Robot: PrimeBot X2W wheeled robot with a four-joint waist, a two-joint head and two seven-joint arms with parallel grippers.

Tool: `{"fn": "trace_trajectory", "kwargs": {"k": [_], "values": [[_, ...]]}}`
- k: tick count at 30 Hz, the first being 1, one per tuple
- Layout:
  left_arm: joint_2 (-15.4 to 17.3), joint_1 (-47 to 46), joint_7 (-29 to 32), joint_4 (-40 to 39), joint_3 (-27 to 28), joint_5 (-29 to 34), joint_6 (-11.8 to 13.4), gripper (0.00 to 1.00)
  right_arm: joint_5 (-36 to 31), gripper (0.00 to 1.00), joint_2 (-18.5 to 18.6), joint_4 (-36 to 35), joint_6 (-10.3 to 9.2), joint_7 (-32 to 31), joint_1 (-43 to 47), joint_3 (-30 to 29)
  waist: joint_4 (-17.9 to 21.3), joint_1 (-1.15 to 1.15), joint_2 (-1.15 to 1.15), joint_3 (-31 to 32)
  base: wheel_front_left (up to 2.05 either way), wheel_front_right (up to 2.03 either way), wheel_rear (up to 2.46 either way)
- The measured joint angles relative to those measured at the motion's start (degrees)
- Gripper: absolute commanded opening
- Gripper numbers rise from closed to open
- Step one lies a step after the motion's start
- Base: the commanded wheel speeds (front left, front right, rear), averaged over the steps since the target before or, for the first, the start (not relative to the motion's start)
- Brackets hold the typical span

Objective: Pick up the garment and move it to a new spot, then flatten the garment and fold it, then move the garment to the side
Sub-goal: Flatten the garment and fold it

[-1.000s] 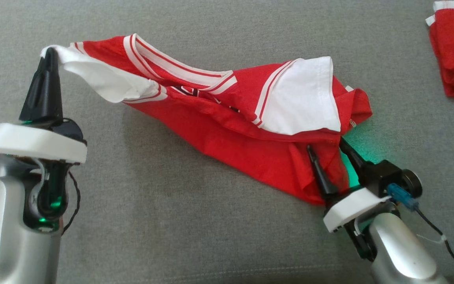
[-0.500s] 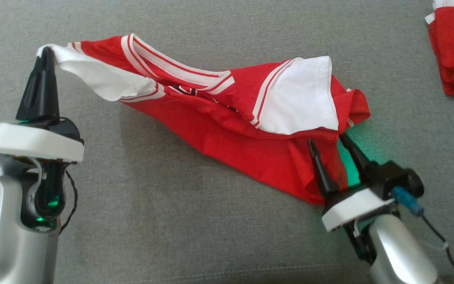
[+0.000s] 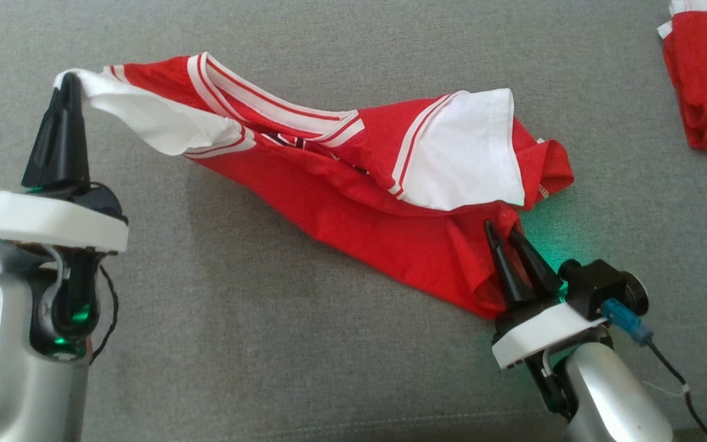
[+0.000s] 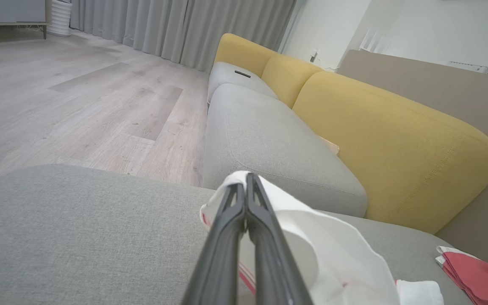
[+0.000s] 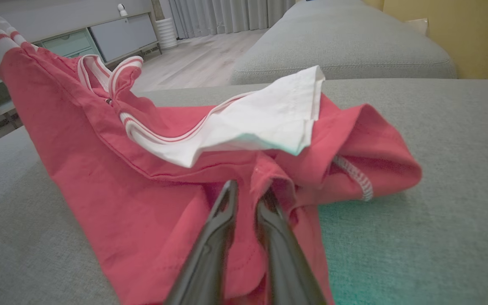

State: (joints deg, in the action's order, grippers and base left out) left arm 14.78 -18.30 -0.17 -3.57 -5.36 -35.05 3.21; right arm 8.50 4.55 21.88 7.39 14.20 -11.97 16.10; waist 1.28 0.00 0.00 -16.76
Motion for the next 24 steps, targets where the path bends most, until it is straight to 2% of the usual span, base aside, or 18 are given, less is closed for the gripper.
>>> {"fn": "trace_trajectory", "kwargs": {"k": [2, 8, 11, 14, 16, 19, 24], "values": [[0.11, 0.0, 0.0, 0.11, 0.0, 0.0, 0.16, 0.0, 0.0, 0.0, -0.04, 0.49, 0.0, 0.0, -0.44, -0.04, -0.04, 0.0, 0.0, 0.08, 0.0, 0.0, 0.0], [0.13, 0.01, -1.02, 0.18, 0.04, -0.68, 0.31, 0.0, -0.23, 0.0, -0.29, -0.14, 0.0, 0.0, -1.13, -2.77, -0.04, 0.0, 0.0, 0.65, 0.0, 0.0, 0.0], [-0.04, 0.0, -1.53, -0.02, 0.22, -2.2, -0.32, 0.0, -0.98, 0.0, -0.26, -5.09, 0.0, 0.01, -1.15, -5.65, 0.04, 0.0, 0.0, 1.19, 0.0, 0.0, 0.0], [-0.96, -0.58, -1.36, -2.0, 0.87, -7.16, -2.6, 0.0, 0.12, 0.0, 0.04, -12.4, 0.0, 0.16, -1.15, -7.72, 0.27, 0.0, 0.0, 1.72, 0.0, 0.0, 0.0], [-0.98, -2.49, -0.15, -3.93, 1.68, -9.48, -3.23, 0.0, 0.11, 0.0, 1.68, -17.73, 0.0, -0.51, -1.74, -8.08, 0.73, 0.0, 0.0, 1.9, 0.0, 0.0, 0.0], [-1.05, -7.77, 2.29, -6.02, 3.16, -13.93, -3.24, 0.0, 0.83, 0.0, 5.73, -25.14, 0.0, -5.17, -5.56, -9.88, 1.58, 0.0, 0.0, 1.9, 0.0, 0.0, 0.0], [-1.89, -21.13, 8.12, -6.04, 3.41, -20.09, -2.63, 0.0, 2.47, 0.0, 11.0, -31.39, 0.0, -13.95, -20.55, -12.84, 2.47, 0.0, 0.0, 0.53, 0.0, 0.0, 0.0]]}}
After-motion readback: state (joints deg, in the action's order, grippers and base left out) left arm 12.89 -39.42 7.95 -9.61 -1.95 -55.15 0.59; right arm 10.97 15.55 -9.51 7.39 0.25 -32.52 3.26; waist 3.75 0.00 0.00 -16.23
